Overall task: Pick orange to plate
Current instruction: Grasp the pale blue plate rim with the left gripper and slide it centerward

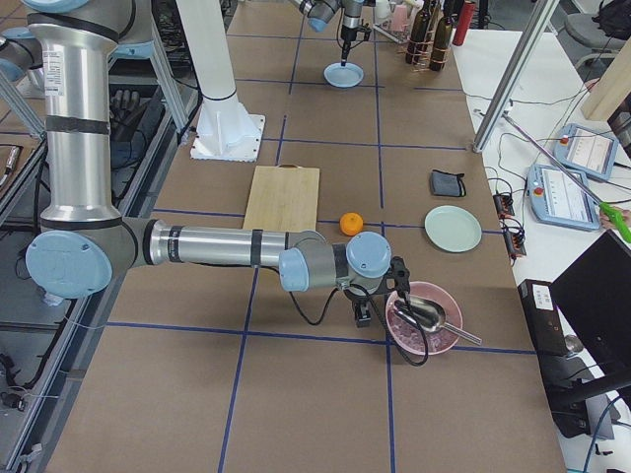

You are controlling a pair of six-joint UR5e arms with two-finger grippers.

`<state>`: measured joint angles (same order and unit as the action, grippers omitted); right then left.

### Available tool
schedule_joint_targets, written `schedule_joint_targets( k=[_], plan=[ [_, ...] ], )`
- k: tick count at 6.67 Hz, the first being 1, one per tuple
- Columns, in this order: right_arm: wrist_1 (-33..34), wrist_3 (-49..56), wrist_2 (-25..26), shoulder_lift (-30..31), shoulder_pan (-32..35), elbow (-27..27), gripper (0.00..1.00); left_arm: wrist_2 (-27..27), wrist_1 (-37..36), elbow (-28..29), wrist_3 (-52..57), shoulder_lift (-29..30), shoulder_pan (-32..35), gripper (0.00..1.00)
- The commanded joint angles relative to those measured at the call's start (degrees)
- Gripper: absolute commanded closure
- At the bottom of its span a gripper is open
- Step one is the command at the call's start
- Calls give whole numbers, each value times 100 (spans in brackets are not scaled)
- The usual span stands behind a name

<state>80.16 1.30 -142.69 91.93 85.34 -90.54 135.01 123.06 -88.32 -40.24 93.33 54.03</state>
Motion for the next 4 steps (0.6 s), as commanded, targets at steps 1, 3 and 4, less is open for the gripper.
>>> schedule_joint_targets(
  k=[1,3,4],
  plan=[
    [-9,-15,-30,-17,0,-60,0,392,-53,-447,-698,437,2,100],
    [-9,-42,-381,-61,-9,-78,0,316,-54,-335,-3452,1911,-407,100],
    [-9,-42,-382,-70,-9,-87,0,-128,-62,-291,-4004,2369,-1090,100]
  ],
)
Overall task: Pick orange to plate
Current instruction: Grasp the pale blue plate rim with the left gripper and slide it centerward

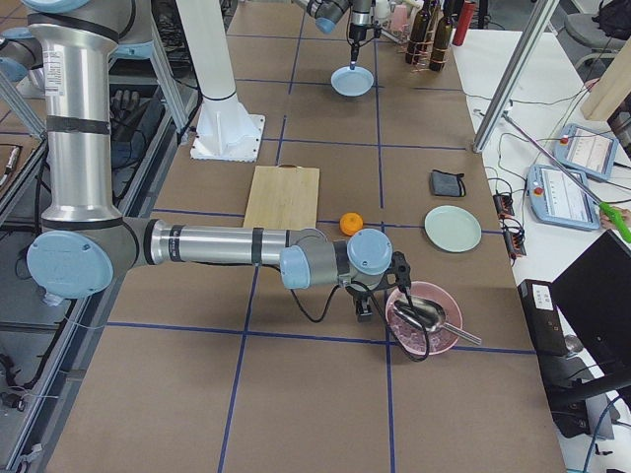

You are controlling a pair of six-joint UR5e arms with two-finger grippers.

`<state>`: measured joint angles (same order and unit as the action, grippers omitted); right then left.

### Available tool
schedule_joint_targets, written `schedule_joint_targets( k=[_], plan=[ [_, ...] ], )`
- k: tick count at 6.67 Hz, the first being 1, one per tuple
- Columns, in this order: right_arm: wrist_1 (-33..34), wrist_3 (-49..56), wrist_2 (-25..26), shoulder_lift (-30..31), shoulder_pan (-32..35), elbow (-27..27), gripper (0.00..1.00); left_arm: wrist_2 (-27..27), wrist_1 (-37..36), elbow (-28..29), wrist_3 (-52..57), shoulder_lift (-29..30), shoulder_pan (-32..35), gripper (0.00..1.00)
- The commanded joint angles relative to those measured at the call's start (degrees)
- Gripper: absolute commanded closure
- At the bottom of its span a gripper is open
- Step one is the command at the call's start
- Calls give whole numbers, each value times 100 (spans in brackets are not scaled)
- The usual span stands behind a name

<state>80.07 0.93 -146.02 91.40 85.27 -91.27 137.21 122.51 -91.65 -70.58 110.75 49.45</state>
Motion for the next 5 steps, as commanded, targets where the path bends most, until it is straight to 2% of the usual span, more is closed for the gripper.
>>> schedule_joint_targets(
  k=[1,2,5],
  plan=[
    [0,4,-49,-17,-1,-14,0,-1083,-8,207,-1428,1050,-1325,100],
    [0,-5,-58,-17,-19,-31,0,-1569,27,504,-1554,1315,-1680,100],
    [0,-5,-67,-17,-115,-31,0,-1697,54,709,-1538,1318,-1824,100]
  ],
)
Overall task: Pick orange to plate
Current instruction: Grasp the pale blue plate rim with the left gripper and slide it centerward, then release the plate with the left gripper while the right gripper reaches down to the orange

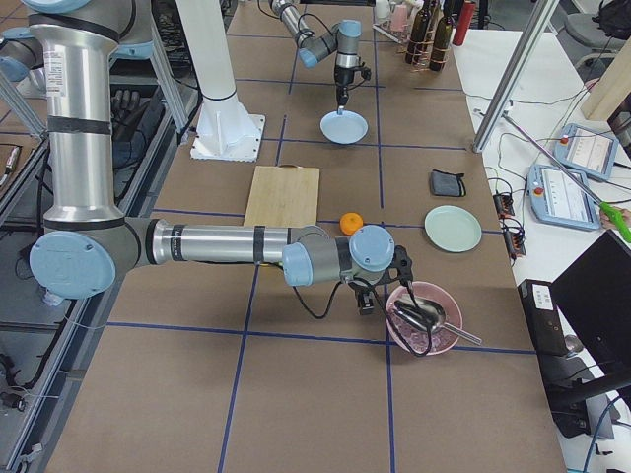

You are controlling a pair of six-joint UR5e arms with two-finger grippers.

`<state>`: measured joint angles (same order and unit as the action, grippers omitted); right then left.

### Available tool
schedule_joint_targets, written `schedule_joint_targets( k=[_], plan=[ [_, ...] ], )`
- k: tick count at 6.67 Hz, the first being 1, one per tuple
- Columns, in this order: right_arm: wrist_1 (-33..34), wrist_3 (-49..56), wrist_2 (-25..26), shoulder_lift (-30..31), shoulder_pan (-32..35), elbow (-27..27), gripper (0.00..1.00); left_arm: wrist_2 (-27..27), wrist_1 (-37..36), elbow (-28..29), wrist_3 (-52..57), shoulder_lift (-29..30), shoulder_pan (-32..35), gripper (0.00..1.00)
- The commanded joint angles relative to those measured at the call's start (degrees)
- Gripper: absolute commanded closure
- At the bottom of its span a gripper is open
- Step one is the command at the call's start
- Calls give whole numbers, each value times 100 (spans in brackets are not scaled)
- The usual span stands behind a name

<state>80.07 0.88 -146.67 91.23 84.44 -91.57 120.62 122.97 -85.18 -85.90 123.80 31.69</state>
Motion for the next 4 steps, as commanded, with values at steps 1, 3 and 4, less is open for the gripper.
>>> schedule_joint_targets(
  k=[1,3,4],
  plan=[
    [0,-35,-19,-9,-189,-9,0,-38,8,63,-6,13,-58,100],
    [-9,-1407,-45,-228,-680,-454,0,-38,400,-16,3,13,-23,27],
    [-26,-2181,7,-324,-1049,-841,0,-82,690,-121,-15,4,82,9]
  ],
)
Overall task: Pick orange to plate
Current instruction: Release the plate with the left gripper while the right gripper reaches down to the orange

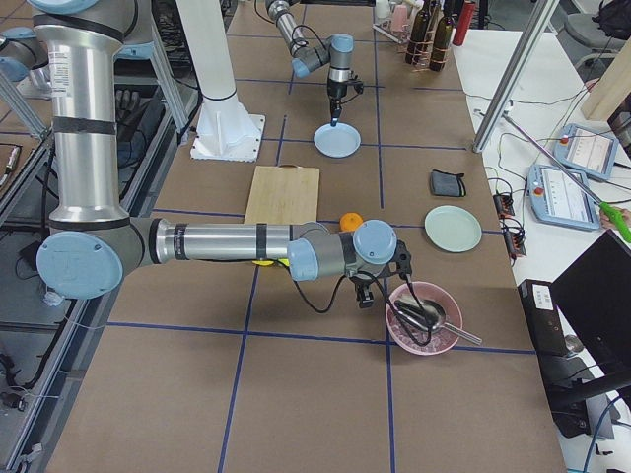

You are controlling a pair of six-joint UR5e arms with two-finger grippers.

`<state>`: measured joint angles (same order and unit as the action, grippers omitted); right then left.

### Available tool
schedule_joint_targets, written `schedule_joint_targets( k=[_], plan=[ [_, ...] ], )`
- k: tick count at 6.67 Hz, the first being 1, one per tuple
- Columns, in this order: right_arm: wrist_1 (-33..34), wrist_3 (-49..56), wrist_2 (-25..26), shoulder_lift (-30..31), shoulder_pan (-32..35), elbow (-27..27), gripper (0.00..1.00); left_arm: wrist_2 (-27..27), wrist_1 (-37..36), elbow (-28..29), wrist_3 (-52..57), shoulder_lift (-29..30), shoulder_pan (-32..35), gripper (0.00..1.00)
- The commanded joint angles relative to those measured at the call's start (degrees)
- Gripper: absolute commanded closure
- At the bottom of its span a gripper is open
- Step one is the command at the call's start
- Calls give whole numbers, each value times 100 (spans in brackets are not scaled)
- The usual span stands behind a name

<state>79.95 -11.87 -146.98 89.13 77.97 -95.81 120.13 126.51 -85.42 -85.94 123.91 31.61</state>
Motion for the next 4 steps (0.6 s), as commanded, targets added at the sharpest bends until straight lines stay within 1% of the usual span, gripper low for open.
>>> schedule_joint_targets(
  k=[1,2,3,4],
  plan=[
    [-14,-1819,116,-428,-779,-560,0,-34,340,-150,-20,-7,195,4],
    [-14,-2446,700,-744,-1270,-596,0,-34,348,-159,6,-68,214,4],
    [-14,-3261,1506,-983,-1875,-658,0,-34,357,-168,-2,-60,214,4],
    [-14,-3521,2376,-968,-2412,-710,0,-34,357,-272,-11,-60,214,4]
  ],
)
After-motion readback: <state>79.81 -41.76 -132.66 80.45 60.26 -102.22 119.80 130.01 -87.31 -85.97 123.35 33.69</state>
